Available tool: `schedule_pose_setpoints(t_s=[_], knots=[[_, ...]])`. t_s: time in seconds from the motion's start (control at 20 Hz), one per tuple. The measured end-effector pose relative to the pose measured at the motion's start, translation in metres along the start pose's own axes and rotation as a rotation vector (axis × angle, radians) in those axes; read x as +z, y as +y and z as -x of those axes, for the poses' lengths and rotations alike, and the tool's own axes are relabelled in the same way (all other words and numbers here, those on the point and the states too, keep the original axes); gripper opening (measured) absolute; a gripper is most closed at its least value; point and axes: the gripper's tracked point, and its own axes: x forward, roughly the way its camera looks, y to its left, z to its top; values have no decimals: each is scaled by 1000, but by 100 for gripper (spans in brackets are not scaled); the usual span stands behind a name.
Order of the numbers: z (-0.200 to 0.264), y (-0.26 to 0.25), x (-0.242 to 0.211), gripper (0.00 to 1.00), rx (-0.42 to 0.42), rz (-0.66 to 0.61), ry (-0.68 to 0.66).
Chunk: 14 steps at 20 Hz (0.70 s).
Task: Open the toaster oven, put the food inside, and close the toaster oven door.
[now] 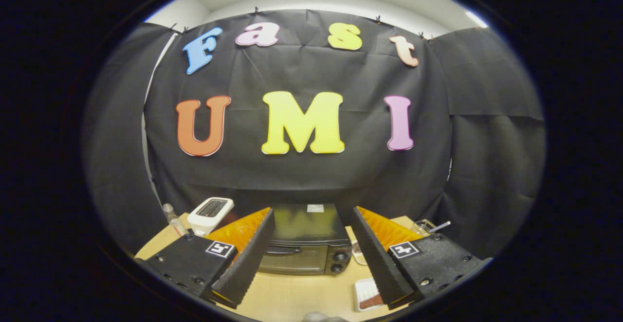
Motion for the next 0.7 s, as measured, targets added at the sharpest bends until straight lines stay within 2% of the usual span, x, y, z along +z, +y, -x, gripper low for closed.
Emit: schedule_pose_setpoints(t_s=[0.4, 0.7], knots=[[-81, 61, -73, 100, 0, 8, 77], [-118, 66, -117, 100, -33, 25, 150]])
